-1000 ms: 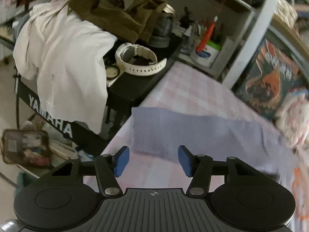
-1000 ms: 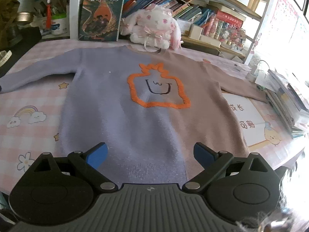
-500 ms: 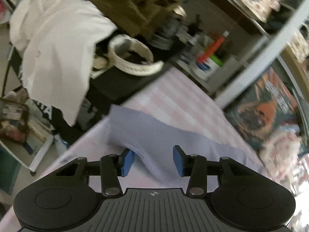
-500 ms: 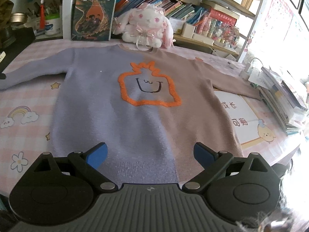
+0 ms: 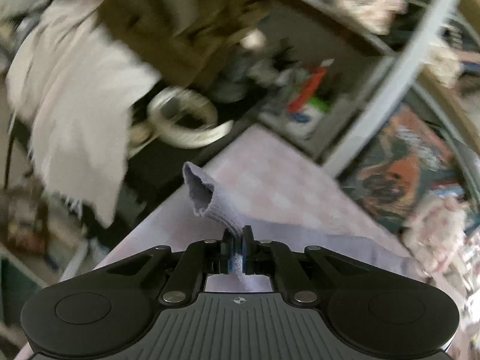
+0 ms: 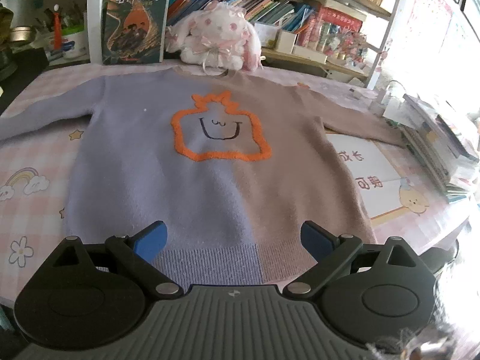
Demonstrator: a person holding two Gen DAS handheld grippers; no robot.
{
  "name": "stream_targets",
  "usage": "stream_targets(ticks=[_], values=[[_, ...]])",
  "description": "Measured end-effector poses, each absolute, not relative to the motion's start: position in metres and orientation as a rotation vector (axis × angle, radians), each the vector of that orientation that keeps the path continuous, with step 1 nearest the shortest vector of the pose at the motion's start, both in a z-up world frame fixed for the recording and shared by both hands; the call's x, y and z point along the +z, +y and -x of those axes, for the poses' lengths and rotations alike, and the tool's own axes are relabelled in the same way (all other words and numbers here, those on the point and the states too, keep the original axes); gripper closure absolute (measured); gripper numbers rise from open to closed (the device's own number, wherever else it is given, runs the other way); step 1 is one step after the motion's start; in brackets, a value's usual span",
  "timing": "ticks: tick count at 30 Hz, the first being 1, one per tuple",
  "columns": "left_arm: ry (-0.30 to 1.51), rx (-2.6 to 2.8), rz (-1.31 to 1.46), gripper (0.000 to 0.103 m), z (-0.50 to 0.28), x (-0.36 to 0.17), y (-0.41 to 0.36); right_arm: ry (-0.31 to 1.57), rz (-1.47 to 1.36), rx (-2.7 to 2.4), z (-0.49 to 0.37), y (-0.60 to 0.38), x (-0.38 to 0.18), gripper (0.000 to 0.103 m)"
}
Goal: Fold clothes
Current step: 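Lift the lavender sleeve with the left tool, fold it across the body, release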
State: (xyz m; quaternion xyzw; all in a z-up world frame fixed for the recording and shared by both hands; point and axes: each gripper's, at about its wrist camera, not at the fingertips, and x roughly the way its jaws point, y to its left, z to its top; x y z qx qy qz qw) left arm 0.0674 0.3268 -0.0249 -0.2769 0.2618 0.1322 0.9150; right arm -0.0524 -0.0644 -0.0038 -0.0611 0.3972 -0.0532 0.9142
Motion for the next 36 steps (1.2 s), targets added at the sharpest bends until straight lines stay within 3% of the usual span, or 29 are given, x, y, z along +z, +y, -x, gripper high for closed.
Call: stream_targets(ticks=[15, 27, 36], values=[[0.400, 0.023, 0.335, 0.100, -0.103, 0.060, 0.148, 0.757, 0.105, 0.077, 0.007, -0.141, 0.000, 0.007], [0.445, -0.009, 0.201, 0.100, -0.152, 0.065, 0.000, 0.763, 0.065, 0.206, -0.027, -0.239, -0.004, 0.007], [0.514, -0.010, 0.151, 0.100, -0.181, 0.043, -0.069, 0.796, 0.052, 0.254, -0.040, -0.282, -0.012, 0.007]])
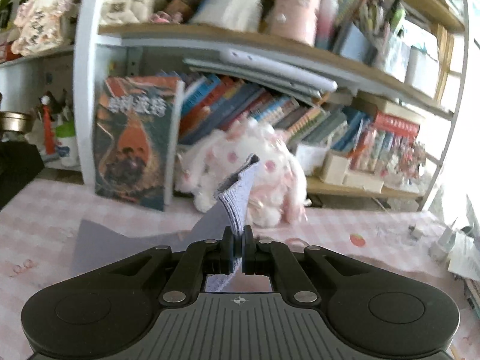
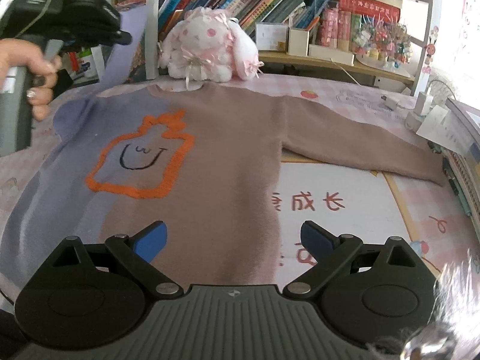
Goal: Fold clothes
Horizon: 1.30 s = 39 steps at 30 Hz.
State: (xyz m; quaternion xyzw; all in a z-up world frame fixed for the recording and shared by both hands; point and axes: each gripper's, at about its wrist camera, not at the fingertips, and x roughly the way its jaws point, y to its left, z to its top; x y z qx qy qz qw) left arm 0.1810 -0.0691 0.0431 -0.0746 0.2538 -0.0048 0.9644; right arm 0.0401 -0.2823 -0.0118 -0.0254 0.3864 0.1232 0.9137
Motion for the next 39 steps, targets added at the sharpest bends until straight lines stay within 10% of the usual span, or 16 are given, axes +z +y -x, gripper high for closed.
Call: stream_targets(ticks=[17, 27, 39], values=[[0.625, -0.047, 0.081, 0.099, -0.204, 0.004, -0.126, 0.836, 0.009, 0.214, -0.049, -0.328, -0.023, 0.007], [0.753, -0.105, 0.048, 0.038, -0.182, -0.005, -0.130, 0.839, 0.000, 0.217, -0.049, -0.330, -0.024, 0.007], [0.823, 0.250, 0.019, 0.038, -0.046, -0.012, -0.012, 0.921, -0.002, 0.287, -0.052, -0.295, -0.042, 0.007]])
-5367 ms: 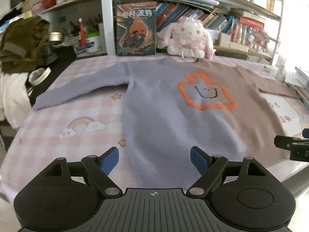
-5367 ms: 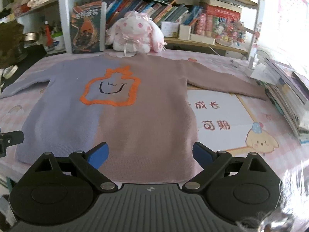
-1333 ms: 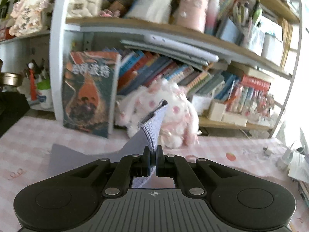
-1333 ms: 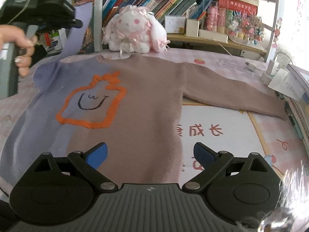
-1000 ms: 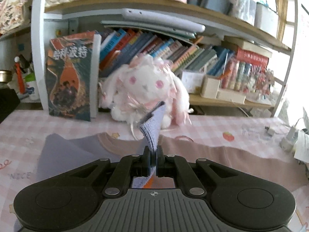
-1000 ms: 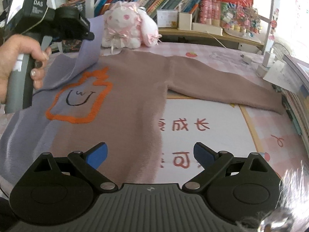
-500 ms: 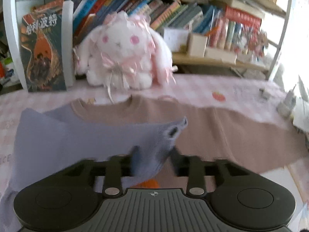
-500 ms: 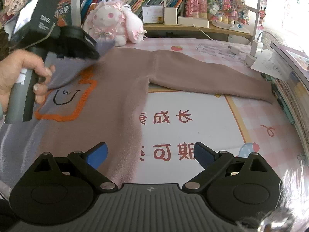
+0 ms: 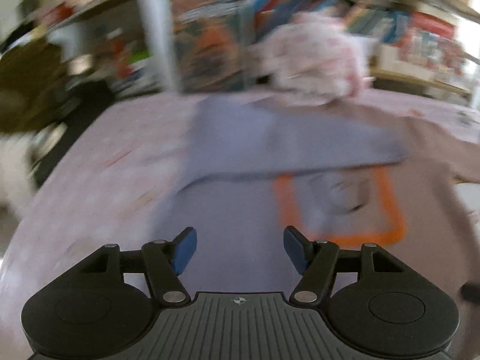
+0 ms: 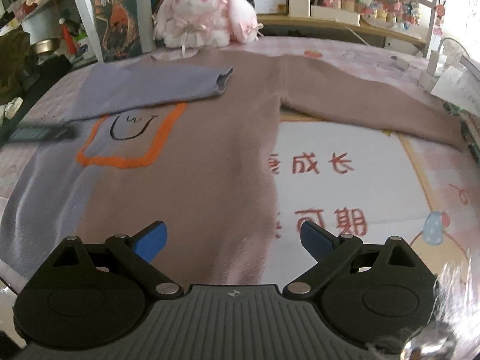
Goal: Fold clothes
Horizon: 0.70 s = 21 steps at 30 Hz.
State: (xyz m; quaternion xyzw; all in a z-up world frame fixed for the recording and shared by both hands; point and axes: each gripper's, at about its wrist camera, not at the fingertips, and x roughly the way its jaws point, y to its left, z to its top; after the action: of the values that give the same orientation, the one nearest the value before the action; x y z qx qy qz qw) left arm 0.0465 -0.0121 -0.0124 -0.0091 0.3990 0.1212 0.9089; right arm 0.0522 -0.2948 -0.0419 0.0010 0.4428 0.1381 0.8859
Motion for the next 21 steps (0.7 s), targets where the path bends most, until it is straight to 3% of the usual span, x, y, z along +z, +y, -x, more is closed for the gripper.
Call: stream_targets(ticks=[9, 13, 17, 19, 21], values=[[0.897, 0.343, 0.209, 0.037, -0.007, -0.034, 0.059, 0.923, -0.034, 0.168, -0.037, -0.283, -0.040, 0.010], [0.898, 0.278, 0.277, 0.032, -0.005, -0.038, 0.071, 0.936, -0.024, 0.131, -0.029, -0.279, -0.042, 0.021], [0.887, 0.204, 0.314, 0.035, -0.008, -0.039, 0.076, 0.955, -0.036, 0.104, -0.021, -0.275, -0.044, 0.035], [0.885, 0.158, 0.326, 0.048, -0.010, -0.039, 0.076, 0.957, -0.050, 0.087, -0.020, -0.275, -0.044, 0.044], [0.890, 0.137, 0.305, 0.080, -0.013, -0.039, 0.074, 0.952, -0.061, 0.067, -0.018, -0.274, -0.044, 0.052]])
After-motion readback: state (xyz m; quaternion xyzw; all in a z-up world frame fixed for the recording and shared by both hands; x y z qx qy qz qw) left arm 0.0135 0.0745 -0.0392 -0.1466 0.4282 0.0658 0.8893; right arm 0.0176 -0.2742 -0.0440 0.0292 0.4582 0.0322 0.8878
